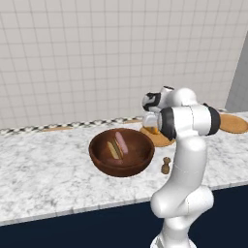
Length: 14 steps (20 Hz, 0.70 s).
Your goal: Place one bun and one sausage from the bowl on each plate.
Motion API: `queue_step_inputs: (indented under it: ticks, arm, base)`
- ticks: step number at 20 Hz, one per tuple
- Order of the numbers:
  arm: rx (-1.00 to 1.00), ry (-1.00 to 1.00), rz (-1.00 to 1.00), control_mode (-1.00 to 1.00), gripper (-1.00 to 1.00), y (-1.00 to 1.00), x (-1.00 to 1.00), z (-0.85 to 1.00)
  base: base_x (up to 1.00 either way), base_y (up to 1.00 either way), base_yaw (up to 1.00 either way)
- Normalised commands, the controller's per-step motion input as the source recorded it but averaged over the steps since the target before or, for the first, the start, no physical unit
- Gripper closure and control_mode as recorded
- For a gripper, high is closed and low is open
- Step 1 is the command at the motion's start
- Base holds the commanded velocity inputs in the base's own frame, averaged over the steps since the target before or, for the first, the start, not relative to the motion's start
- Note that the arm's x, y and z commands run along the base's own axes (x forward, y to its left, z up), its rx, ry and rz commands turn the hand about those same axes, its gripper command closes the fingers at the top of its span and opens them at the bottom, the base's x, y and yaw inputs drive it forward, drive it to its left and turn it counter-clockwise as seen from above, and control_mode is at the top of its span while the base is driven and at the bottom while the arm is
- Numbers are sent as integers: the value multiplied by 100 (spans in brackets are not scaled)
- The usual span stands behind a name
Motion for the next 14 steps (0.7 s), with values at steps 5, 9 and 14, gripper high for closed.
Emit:
queue_step_inputs:
  ticks: [5,9,14]
  arm:
    - [-1,0,0,-100,100,19,5,-50]
    - [0,0,0,-100,100,0,1,-39]
    - [0,0,0,-100,100,0,0,-53]
  base:
    - [0,0,0]
    - [0,0,0]
    - [0,0,0]
